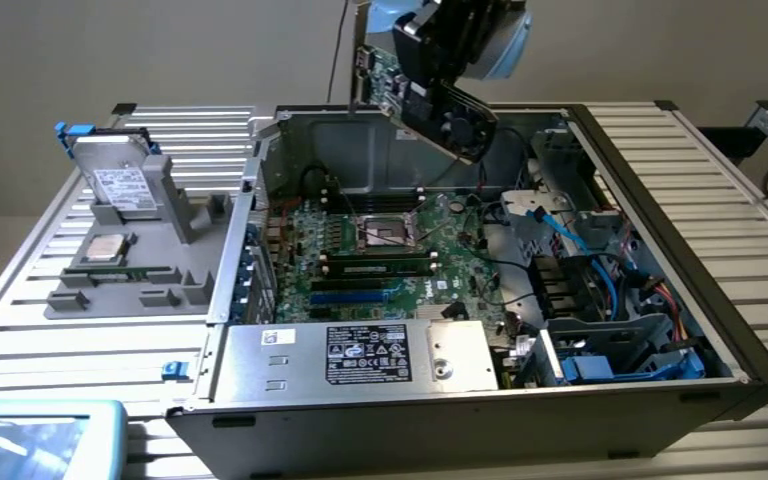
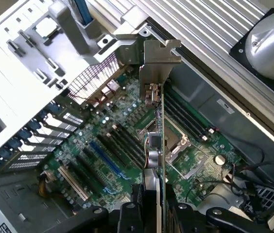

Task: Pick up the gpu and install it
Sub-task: 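Insert the gpu into the slot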

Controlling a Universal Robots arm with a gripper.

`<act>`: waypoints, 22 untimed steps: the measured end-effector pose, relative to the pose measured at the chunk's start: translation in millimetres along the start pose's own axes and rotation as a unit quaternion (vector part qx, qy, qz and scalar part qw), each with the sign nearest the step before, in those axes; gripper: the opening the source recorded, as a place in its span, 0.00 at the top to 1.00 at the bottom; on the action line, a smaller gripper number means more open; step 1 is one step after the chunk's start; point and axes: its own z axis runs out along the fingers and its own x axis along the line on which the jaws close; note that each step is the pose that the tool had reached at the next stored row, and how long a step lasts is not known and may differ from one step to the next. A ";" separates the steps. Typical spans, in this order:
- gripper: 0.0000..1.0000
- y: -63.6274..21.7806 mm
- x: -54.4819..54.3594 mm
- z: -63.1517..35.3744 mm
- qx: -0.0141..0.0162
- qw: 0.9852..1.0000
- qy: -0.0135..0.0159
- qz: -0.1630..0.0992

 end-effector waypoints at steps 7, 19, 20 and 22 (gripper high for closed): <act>0.72 -0.1 -0.1 0.0 0.005 0.998 0.009 -0.063; 0.72 -0.1 0.0 0.3 0.032 0.986 0.009 -0.166; 0.72 -0.1 0.0 0.3 0.033 0.984 0.009 -0.175; 0.72 -0.1 0.0 0.5 0.037 0.980 0.010 -0.193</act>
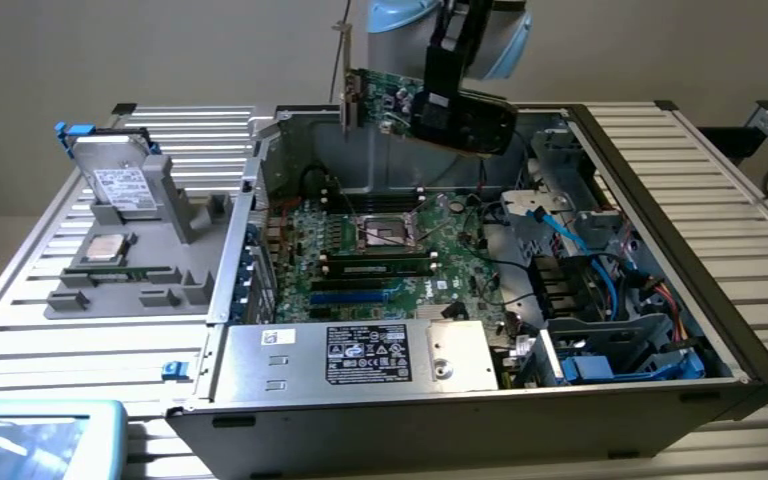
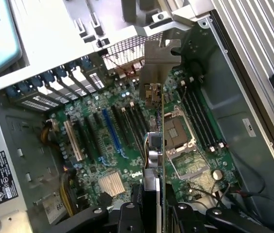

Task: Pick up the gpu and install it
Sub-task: 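Insert the gpu into the slot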

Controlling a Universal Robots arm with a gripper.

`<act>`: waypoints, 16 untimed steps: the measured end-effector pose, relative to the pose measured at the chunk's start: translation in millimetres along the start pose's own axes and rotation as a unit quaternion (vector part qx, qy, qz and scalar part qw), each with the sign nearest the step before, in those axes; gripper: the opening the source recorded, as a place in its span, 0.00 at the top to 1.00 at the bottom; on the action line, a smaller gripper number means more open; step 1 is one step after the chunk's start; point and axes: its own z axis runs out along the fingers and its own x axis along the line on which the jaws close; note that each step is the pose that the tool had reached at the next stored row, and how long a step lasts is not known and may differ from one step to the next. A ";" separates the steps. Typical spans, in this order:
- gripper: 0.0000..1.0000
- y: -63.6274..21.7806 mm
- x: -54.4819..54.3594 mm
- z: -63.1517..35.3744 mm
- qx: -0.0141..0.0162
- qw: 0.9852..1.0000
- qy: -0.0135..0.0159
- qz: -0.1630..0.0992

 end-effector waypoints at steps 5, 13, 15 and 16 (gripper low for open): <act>0.72 -0.1 0.0 0.7 0.007 0.999 0.003 -0.043; 0.72 -0.2 0.0 1.2 0.023 0.996 0.020 -0.088; 0.72 -0.2 0.0 1.3 0.026 0.994 0.026 -0.100; 0.72 -0.2 0.0 1.3 0.027 0.994 0.028 -0.106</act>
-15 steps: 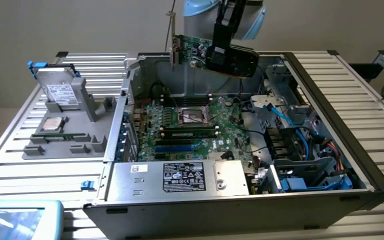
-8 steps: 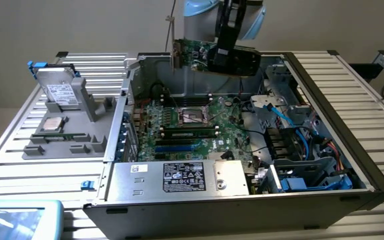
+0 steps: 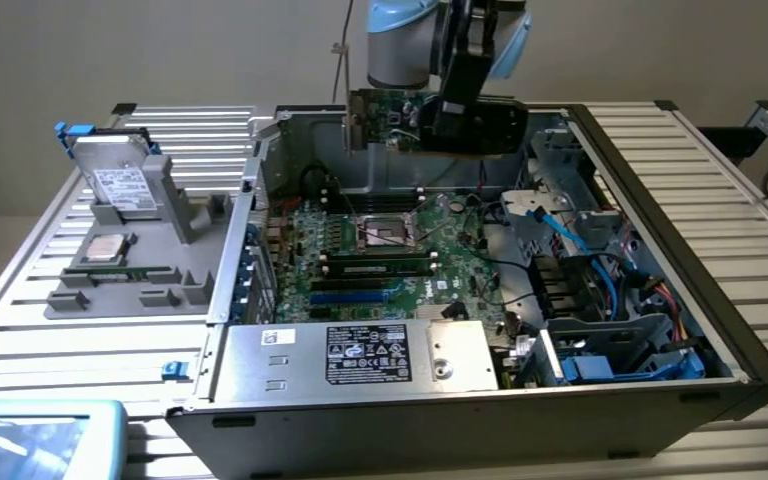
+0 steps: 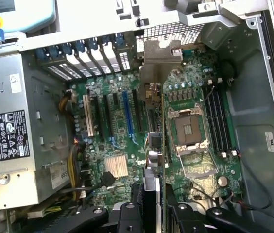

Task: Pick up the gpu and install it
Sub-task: 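Insert the gpu into the slot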

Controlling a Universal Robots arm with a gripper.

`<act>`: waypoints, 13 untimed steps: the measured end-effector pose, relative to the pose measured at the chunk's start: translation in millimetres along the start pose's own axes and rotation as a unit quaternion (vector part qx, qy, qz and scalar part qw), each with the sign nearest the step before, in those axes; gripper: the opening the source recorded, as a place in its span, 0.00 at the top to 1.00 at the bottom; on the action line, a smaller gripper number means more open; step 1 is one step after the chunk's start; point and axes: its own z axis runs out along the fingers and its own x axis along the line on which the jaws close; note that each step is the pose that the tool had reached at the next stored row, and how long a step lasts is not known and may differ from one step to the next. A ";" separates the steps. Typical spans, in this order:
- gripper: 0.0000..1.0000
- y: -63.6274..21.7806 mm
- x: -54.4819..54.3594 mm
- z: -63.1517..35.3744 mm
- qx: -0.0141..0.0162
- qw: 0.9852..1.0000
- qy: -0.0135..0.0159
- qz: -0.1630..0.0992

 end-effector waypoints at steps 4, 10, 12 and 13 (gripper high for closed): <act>0.72 0.0 0.0 0.1 0.001 1.000 0.002 -0.016; 0.72 0.6 0.0 0.1 0.001 1.000 0.002 -0.019; 0.72 1.9 0.3 0.2 0.001 1.000 0.002 -0.020; 0.72 3.1 0.5 0.3 0.001 1.000 0.002 -0.022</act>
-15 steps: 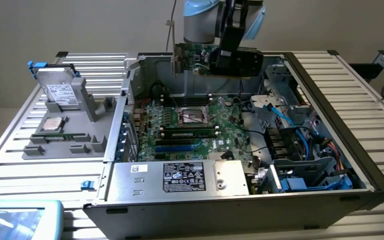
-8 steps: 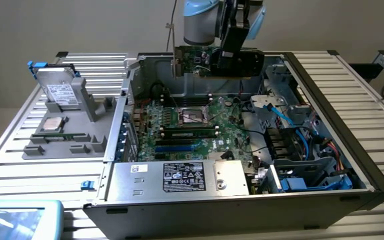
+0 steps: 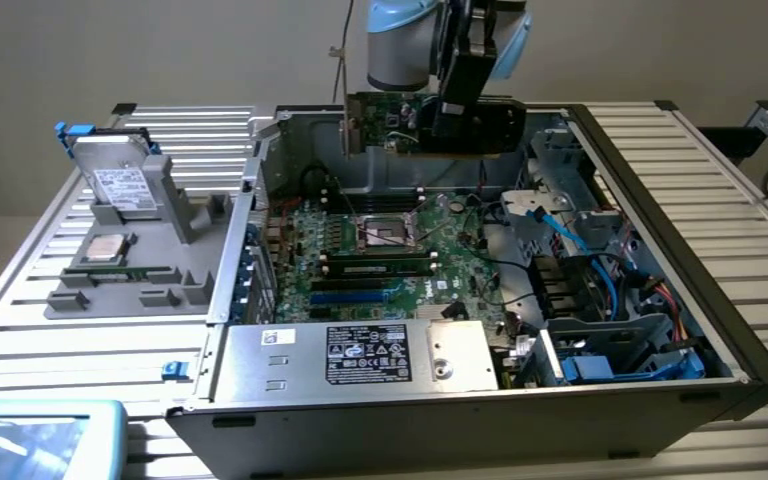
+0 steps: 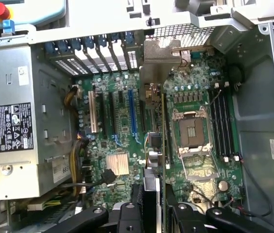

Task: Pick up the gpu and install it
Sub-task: 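Insert the gpu into the slot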

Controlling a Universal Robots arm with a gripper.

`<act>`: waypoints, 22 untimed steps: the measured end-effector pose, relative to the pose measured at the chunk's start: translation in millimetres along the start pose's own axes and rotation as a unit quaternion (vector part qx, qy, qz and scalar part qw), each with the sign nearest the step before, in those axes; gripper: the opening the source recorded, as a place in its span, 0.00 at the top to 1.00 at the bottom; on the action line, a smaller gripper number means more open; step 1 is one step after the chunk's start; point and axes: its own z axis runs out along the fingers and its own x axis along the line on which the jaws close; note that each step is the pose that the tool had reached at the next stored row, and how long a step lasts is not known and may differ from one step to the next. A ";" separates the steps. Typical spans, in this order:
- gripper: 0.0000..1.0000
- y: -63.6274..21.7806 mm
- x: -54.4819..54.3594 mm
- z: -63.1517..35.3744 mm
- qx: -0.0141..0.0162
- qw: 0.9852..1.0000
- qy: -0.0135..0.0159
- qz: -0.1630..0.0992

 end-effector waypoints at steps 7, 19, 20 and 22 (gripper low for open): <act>0.72 2.1 0.2 0.3 0.001 1.000 0.002 -0.019; 0.72 3.8 -0.9 16.1 0.002 1.000 0.011 -0.018; 0.72 4.5 -0.9 18.0 0.002 1.000 0.010 -0.018; 0.72 6.9 -0.7 21.3 0.002 1.000 0.010 -0.018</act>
